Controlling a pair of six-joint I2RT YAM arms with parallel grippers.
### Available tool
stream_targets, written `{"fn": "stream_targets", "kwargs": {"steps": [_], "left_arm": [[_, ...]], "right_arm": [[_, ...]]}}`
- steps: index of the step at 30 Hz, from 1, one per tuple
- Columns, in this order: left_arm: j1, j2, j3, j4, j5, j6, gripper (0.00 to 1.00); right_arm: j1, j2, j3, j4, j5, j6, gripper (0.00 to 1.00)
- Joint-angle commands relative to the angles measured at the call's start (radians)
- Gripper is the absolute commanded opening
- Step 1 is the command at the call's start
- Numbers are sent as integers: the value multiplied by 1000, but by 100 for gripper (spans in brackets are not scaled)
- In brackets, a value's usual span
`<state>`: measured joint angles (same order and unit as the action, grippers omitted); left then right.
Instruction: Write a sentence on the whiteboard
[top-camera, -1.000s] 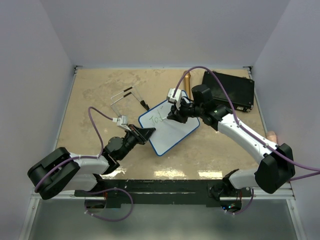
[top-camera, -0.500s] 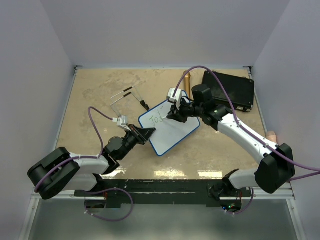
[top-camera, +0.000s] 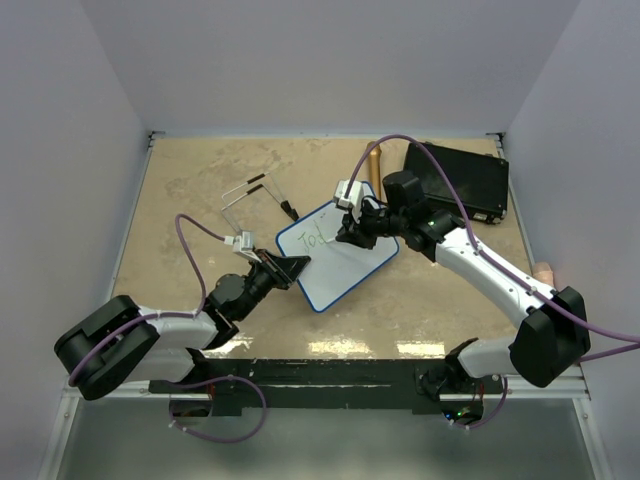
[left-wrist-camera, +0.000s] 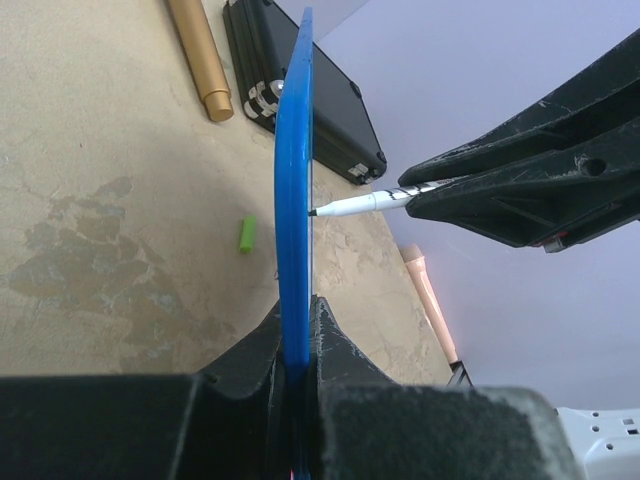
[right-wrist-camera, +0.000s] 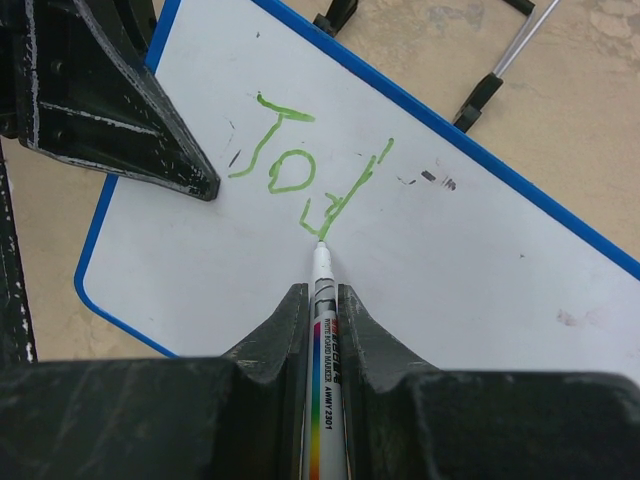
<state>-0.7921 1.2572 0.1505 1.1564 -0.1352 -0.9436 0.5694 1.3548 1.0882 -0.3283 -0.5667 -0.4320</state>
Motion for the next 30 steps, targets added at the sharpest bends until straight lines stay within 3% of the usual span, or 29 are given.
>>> {"fn": "stream_targets", "kwargs": {"steps": [1,7,18,30], "left_arm": [[5,-44,17,675,5,-23,0],[7,-42,11,674,5,-23,0],[7,-36,4,675,16,-29,0],[7,-18,12,689,37,-38,0]], "right_arm": [[1,-22,-2,-5,36,-16,0],[-25,-43,27,12,47,-8,0],[-40,-123,24,83,-85,24,0],[-40,-51,19,75,-130,21,0]]}}
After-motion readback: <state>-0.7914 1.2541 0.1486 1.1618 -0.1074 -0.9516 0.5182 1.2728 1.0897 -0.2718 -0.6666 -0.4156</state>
